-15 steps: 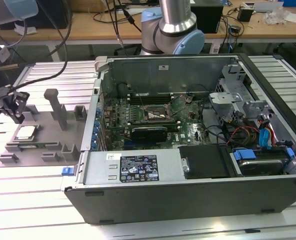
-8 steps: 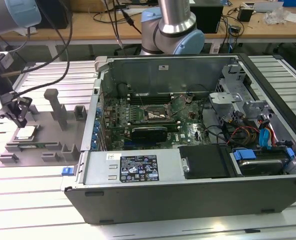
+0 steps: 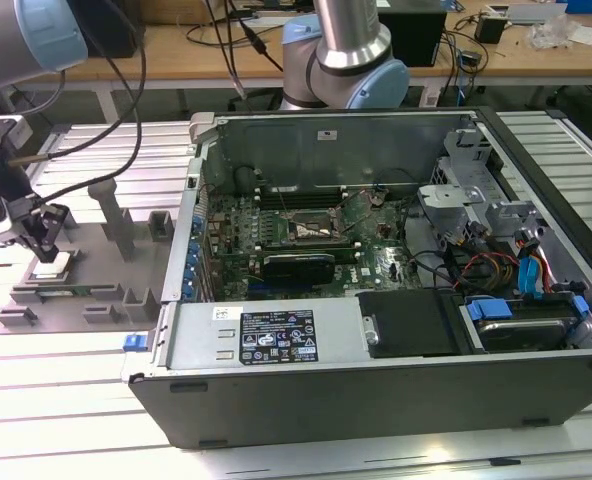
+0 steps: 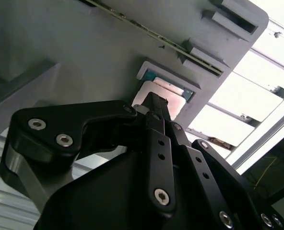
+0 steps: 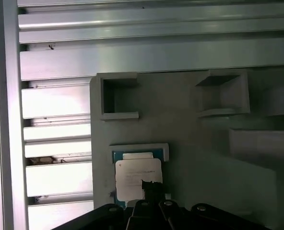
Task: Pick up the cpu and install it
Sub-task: 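Pick up the cpu and move it towards the insertion slot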
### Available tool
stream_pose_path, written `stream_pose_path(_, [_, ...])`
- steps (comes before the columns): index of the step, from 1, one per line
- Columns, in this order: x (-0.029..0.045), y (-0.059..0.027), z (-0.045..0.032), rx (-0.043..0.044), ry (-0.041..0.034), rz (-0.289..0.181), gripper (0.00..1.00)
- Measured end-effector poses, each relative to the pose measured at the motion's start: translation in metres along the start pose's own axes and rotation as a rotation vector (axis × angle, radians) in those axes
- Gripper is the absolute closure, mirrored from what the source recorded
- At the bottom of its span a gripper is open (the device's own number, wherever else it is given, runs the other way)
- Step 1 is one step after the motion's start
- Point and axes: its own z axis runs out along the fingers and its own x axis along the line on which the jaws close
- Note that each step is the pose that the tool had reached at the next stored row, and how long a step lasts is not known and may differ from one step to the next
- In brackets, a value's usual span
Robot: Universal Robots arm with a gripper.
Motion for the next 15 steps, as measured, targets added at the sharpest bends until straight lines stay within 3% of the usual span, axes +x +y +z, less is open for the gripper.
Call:
stream_pose_path(5, [0.0078, 0.0027, 0.0072, 0.0003, -0.0001, 0.0, 0.89])
stream_pose_path(12, [0.0087, 0.0027, 0.0077, 0.0007, -0.0002, 0.0, 0.89])
stream_pose_path(15, [0.0087, 0.0027, 0.0077, 0.0007, -0.0002, 0.0, 0.71])
